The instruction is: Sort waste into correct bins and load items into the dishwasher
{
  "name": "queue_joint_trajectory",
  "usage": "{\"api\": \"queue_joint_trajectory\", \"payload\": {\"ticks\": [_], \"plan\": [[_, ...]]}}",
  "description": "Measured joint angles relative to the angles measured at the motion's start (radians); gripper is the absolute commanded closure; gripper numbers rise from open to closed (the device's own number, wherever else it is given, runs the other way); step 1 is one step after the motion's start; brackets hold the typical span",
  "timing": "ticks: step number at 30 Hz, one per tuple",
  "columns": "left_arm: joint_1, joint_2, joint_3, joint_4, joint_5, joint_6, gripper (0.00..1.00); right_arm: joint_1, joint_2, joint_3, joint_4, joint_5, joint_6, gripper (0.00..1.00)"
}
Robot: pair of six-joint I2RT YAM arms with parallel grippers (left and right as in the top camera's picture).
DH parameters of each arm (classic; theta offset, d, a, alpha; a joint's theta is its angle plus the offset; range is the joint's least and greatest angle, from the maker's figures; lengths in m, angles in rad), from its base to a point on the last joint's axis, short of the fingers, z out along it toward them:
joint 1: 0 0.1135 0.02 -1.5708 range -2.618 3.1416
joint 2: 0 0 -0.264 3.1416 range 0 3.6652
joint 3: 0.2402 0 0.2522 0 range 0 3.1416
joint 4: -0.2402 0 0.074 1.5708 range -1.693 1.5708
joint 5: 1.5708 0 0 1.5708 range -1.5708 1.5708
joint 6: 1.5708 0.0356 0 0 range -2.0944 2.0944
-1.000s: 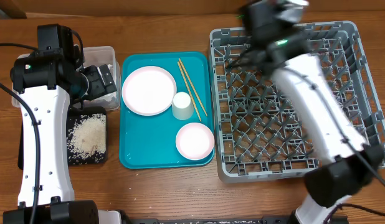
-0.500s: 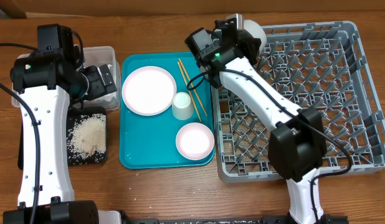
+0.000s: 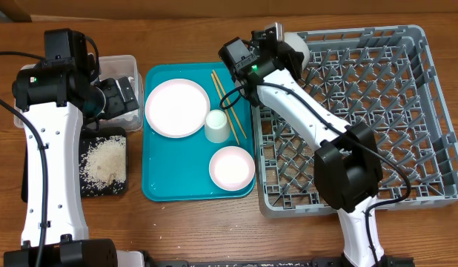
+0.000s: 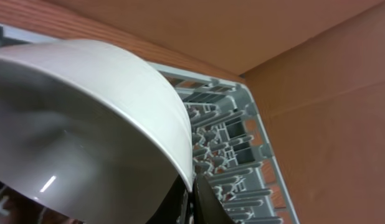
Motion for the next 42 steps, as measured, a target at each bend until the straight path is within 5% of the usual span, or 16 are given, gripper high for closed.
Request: {"api": "queue_joint_trajectory", "payload": {"ticks": [8, 16, 24, 42], "plan": [[0.0, 0.0, 0.0, 0.0, 0.0, 0.0, 0.0, 0.01, 0.002, 0.0, 0.001, -0.02, 0.0, 0.94], [0.0, 0.0, 0.0, 0.0, 0.0, 0.0, 0.0, 0.063, 0.002, 0.0, -0.029, -0.035, -0.001, 0.64], [0.0, 0.0, 0.0, 0.0, 0.0, 0.0, 0.0, 0.117, 0.002, 0.0, -0.044, -0.086, -0.005, 0.51], [0.0, 0.0, 0.0, 0.0, 0.0, 0.0, 0.0, 0.111, -0.15, 0.028, -0.105, -0.688, 0.003, 0.25]]}}
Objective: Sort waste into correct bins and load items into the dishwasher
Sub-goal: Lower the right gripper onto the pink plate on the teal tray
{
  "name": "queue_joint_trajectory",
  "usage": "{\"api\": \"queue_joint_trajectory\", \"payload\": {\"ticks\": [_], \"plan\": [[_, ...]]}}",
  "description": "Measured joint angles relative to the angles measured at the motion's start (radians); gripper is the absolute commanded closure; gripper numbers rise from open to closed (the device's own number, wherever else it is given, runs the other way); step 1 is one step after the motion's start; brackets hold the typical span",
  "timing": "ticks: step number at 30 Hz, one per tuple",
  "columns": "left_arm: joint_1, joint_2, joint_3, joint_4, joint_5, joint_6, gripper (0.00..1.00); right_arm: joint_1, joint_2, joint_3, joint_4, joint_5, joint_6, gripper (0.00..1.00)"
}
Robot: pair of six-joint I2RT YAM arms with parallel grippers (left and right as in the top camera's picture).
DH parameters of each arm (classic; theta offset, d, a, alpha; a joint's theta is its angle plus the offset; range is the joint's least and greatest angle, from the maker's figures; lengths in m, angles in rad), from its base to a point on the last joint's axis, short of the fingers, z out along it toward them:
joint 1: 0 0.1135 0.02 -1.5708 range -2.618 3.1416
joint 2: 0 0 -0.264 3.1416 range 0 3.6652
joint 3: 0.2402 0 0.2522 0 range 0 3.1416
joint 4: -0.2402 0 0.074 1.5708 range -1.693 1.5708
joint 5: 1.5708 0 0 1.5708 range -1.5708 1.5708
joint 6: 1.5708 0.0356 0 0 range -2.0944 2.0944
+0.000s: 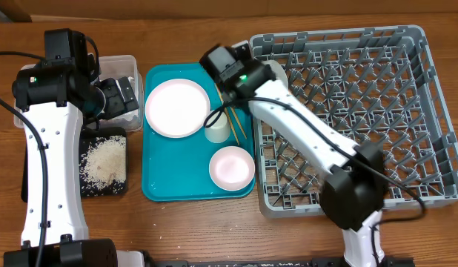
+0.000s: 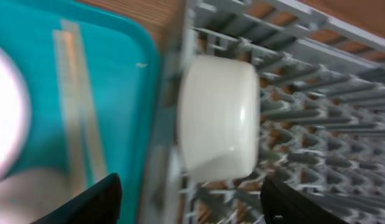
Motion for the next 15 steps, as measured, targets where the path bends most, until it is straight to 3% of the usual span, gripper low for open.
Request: {"api": "queue_joint_trajectory", "payload": {"ticks": [7, 9, 15], "plan": [[0.0, 0.0, 0.0, 0.0, 0.0, 0.0, 0.0, -0.001, -0.131, 0.021, -0.19, -0.368, 0.029, 0.24], [0.0, 0.0, 0.0, 0.0, 0.0, 0.0, 0.0, -0.001, -0.135, 0.02, -0.246, -0.47, 0.032, 0.33], [0.0, 0.0, 0.0, 0.0, 0.0, 0.0, 0.0, 0.012, -0.135, -0.132, -0.266, -0.657, 0.092, 0.41]]}}
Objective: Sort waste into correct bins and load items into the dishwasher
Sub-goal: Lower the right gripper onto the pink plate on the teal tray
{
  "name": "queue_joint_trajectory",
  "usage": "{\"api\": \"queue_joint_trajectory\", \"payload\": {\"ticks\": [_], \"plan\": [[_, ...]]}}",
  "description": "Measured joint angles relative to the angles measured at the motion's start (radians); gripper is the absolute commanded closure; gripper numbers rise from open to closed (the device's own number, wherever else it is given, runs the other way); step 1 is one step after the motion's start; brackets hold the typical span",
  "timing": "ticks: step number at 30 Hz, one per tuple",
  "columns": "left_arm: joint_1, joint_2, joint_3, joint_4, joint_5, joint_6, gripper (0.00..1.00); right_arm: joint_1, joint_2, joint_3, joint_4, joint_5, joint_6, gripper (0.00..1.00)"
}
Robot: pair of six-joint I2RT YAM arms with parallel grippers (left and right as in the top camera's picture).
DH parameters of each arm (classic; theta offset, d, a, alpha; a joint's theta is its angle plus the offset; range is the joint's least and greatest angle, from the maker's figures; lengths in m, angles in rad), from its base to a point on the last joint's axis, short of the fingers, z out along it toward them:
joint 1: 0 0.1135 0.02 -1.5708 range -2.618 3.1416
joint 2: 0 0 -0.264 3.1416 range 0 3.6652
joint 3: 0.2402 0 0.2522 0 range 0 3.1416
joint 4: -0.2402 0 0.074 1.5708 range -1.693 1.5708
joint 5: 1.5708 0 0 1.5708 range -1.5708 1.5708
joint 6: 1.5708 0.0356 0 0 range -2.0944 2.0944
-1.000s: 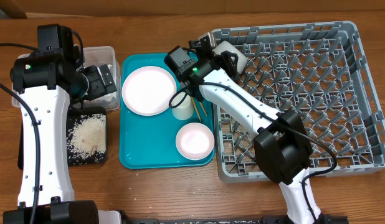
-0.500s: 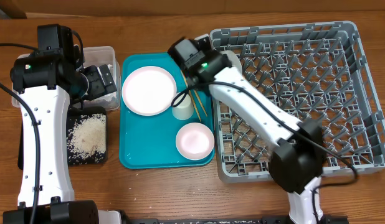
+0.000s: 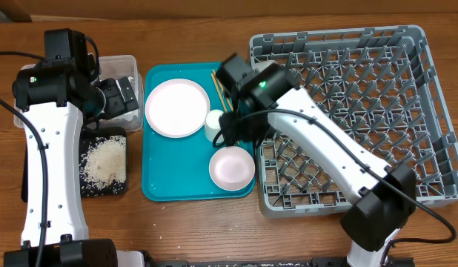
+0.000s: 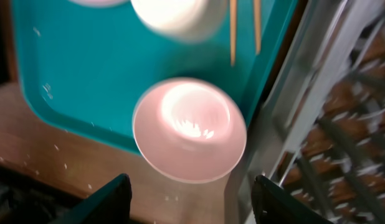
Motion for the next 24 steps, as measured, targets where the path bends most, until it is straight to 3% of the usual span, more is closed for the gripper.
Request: {"api": "queue_joint_trajectory", "payload": {"ticks": [4, 9, 17, 24], "plan": [[0.0, 0.0, 0.0, 0.0, 0.0, 0.0, 0.0, 0.031, 0.001, -0.127, 0.071, -0.039, 0.051, 0.57], [0.0, 0.0, 0.0, 0.0, 0.0, 0.0, 0.0, 0.101, 0.002, -0.272, 0.248, -0.006, 0.143, 0.66], [0.0, 0.0, 0.0, 0.0, 0.0, 0.0, 0.0, 0.171, 0.003, -0.456, 0.491, 0.058, 0.246, 0.69], [0.0, 0.0, 0.0, 0.0, 0.0, 0.0, 0.0, 0.179, 0.003, -0.479, 0.59, 0.036, 0.266, 0.69]]}}
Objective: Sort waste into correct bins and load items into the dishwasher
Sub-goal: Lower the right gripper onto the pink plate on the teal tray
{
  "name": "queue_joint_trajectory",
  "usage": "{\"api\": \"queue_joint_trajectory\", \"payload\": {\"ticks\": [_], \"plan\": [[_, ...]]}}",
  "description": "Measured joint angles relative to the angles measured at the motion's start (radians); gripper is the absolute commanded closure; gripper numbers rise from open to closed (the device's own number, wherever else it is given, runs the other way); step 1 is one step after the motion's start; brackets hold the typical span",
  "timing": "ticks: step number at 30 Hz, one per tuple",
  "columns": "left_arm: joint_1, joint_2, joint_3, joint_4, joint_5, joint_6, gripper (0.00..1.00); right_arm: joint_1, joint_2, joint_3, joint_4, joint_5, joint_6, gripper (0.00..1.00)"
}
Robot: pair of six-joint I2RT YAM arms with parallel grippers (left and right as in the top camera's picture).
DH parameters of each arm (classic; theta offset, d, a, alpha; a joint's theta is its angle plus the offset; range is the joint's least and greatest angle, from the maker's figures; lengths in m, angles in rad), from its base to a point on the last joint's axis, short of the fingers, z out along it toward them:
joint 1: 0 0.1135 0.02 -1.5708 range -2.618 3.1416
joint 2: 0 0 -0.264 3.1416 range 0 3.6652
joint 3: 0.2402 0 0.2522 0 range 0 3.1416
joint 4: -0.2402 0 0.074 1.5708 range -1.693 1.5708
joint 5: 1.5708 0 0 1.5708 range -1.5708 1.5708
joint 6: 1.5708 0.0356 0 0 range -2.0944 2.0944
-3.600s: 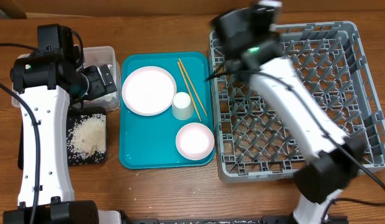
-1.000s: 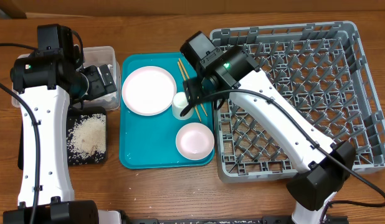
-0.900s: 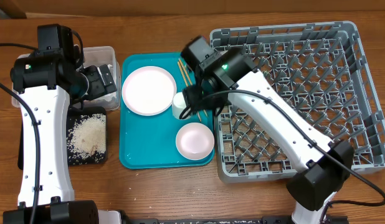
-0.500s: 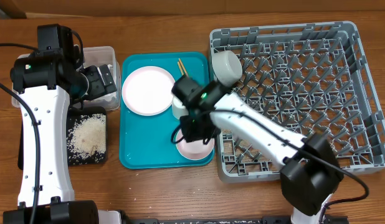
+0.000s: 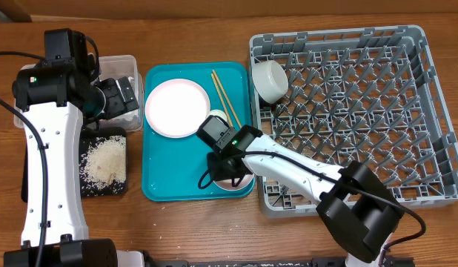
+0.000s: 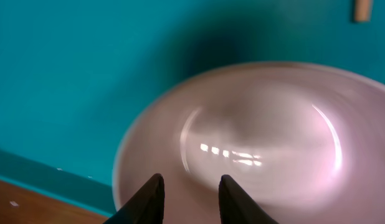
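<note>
A small pink bowl (image 6: pixel 261 143) lies on the teal tray (image 5: pixel 162 174) near its front right corner. My right gripper (image 6: pixel 190 196) hangs close over the bowl's near part, its fingers (image 6: pixel 149 199) a narrow gap apart with nothing between them. In the overhead view the right gripper (image 5: pixel 227 169) covers most of that bowl. A white bowl (image 5: pixel 271 80) rests on its side in the grey dish rack (image 5: pixel 407 111) at the back left corner. On the tray also lie a white plate (image 5: pixel 177 107), a white cup (image 5: pixel 216 116) and chopsticks (image 5: pixel 226 96). My left gripper (image 5: pixel 122 96) hovers by the clear bin (image 5: pixel 125 67).
A black tray with spilled rice (image 5: pixel 103 159) sits left of the teal tray, in front of the clear bin. The rack fills the right half of the table. The wooden table edge (image 6: pixel 30 205) shows just past the tray's rim.
My right gripper has dropped from high above the pink bowl to just over it, and its fingers stand much closer together. The left arm has not moved.
My right gripper held the white bowl over the rack's back left corner. Then it was open with the bowl lying in the rack. After that it hung open above the tray's pink bowl, and now it sits low over that bowl.
</note>
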Motion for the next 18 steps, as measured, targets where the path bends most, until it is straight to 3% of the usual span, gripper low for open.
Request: {"api": "queue_joint_trajectory", "payload": {"ticks": [10, 18], "plan": [[0.0, 0.0, 0.0, 0.0, 0.0, 0.0, 0.0, 0.115, 0.0, 0.002, 0.031, -0.024, 0.002, 0.67], [0.0, 0.0, 0.0, 0.0, 0.0, 0.0, 0.0, 0.03, 0.0, 0.174, -0.261, 0.016, -0.019, 0.57]]}}
